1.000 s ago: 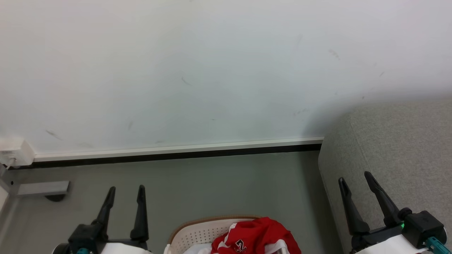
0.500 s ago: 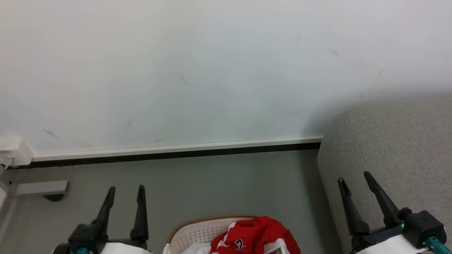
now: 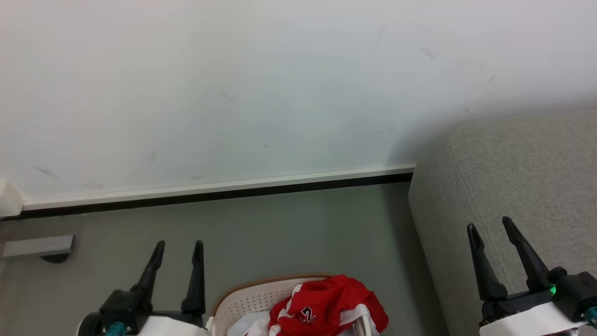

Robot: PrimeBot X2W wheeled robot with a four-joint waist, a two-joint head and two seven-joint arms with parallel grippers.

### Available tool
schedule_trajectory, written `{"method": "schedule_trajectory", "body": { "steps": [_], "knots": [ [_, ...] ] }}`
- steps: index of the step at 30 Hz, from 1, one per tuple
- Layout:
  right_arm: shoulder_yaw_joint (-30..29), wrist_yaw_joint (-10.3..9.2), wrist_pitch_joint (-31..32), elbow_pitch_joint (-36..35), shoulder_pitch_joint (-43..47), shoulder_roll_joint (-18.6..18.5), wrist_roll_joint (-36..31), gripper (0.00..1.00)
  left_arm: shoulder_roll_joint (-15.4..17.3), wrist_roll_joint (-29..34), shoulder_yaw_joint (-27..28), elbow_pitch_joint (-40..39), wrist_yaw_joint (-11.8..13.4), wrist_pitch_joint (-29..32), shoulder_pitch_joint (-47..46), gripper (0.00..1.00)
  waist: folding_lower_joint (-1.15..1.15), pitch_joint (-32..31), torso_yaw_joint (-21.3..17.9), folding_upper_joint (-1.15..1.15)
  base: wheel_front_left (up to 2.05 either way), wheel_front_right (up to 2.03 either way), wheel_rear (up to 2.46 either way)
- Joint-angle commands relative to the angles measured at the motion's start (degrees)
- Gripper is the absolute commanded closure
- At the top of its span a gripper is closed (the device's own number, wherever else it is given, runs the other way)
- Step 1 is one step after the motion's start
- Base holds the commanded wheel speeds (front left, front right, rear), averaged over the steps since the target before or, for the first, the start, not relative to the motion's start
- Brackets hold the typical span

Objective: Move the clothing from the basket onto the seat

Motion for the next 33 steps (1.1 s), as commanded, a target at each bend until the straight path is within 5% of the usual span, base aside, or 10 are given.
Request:
{"method": "schedule_trajectory", "body": {
  "steps": [1,14,33],
  "knots": [
    [-0.3,-0.12,0.0,-0.4,-0.8,-0.5,0.1,0.00,0.4,0.0,-0.2,0.3,-0.3,-0.1,-0.7,0.00,0.00,1.1,-0.6,0.00,0.00,0.00,0.00],
    [-3.1,-0.12,0.0,-2.8,-4.2,0.7,-1.0,0.00,0.4,0.2,-1.9,3.7,-3.1,-0.1,-6.7,0.00,0.00,10.1,-3.9,0.00,0.00,0.00,0.00],
    [-3.3,-0.12,0.0,-5.7,-11.7,3.3,-1.4,0.00,2.4,-4.1,-10.2,33.0,-5.9,-0.1,-22.3,0.00,0.00,23.3,-9.6,0.00,0.00,0.00,0.00]
  ]
}}
